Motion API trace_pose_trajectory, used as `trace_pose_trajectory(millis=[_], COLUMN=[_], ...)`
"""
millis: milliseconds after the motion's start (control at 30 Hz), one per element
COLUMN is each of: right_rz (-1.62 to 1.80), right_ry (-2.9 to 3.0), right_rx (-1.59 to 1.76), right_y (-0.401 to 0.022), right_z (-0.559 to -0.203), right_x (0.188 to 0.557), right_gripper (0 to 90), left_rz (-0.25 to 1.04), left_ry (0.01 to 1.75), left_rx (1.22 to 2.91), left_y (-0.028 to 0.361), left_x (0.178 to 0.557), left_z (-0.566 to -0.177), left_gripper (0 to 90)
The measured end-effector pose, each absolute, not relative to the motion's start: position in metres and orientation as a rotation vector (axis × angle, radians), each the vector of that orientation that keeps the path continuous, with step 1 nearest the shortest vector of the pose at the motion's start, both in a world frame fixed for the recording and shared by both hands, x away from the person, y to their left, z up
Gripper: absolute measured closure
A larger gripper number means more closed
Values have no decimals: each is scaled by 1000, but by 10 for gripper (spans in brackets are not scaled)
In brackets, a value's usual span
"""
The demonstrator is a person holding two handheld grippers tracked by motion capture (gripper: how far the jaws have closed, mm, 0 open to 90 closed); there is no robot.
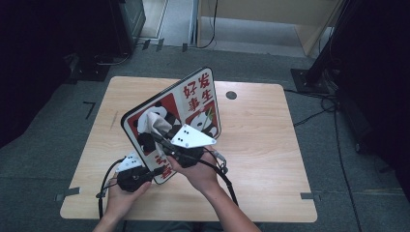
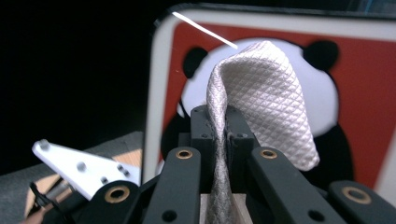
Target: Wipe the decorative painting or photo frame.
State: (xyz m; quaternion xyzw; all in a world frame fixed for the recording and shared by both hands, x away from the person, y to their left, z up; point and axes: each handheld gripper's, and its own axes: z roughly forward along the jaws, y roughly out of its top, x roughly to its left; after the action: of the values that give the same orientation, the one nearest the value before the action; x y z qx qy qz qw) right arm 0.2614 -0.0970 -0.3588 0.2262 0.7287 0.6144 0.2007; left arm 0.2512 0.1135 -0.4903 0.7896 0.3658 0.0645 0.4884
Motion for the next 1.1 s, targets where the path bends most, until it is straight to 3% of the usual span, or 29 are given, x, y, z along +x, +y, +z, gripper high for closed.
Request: trace_pose_trajectory(millis=[500, 1100], right_rz=[1773, 1732], right_ry=[2037, 1948], right_rx=[428, 534], right_y=[-66, -93], right_z=[-345, -349], right_x=[254, 285], right_gripper=[854, 851], left_rz=[155, 152], left_ry=[888, 890], left_rx=[1926, 1928], left_y=[113, 113], left_x=[251, 251], left_z=[-490, -490], left_gripper=[817, 816])
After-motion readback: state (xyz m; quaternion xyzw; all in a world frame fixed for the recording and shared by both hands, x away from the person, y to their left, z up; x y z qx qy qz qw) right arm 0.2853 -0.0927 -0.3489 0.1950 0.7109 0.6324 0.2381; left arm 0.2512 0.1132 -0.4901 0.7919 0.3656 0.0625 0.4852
